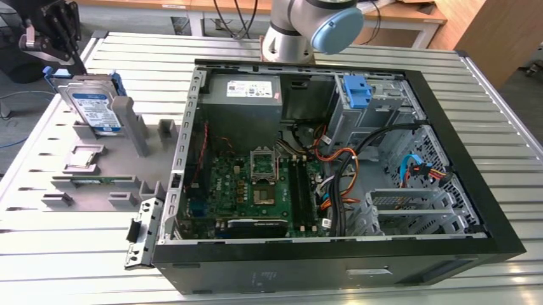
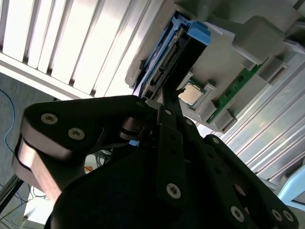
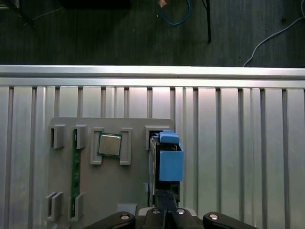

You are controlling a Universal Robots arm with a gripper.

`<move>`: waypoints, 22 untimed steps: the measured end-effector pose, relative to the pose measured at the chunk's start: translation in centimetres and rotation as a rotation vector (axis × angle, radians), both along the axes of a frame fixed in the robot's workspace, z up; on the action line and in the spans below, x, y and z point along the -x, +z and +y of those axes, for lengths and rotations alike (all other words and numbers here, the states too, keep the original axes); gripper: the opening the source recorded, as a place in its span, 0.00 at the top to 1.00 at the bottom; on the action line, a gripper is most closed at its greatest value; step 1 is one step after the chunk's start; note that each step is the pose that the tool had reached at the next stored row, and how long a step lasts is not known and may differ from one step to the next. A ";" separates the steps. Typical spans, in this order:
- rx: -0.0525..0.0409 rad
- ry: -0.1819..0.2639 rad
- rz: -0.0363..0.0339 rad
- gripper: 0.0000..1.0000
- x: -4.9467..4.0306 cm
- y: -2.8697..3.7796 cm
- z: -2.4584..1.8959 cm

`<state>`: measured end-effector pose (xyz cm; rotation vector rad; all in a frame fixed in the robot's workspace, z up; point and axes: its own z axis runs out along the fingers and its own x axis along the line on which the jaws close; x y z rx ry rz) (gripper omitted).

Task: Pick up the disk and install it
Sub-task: 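Pick up the disk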

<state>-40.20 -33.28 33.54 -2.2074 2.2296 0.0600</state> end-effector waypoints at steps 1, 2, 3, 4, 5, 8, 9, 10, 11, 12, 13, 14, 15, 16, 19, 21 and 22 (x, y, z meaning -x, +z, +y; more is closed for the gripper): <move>0.0000 0.000 -0.0001 0.89 0.00 0.00 0.00; 0.0000 0.000 -0.0001 0.89 0.00 0.00 0.00; 0.0000 0.000 -0.0001 0.89 0.01 0.00 0.01; 0.0000 0.000 -0.0001 0.89 0.01 0.00 0.00; -0.0001 0.000 0.0010 0.89 0.01 0.00 0.01; 0.0000 0.000 0.0055 0.89 0.03 -0.01 0.01; 0.0000 0.000 0.0059 0.89 0.02 -0.01 0.00; 0.0000 0.000 0.0062 0.89 0.01 0.00 0.00; 0.0000 0.000 0.0066 0.89 0.02 0.00 0.00; 0.0000 0.000 0.0069 0.89 0.02 0.00 0.00; -0.0002 0.000 0.0081 0.89 0.01 -0.01 0.01; 0.0000 0.000 0.0126 0.89 0.00 -0.01 0.00; 0.0001 0.000 0.0139 0.89 0.01 0.00 0.00; 0.0000 0.000 0.0146 0.89 0.01 0.00 0.00; 0.0000 0.000 0.0169 0.89 0.01 -0.01 0.00; 0.0000 0.000 0.0186 0.89 0.01 -0.01 0.00; 0.0000 0.000 0.0194 0.89 0.01 -0.01 0.00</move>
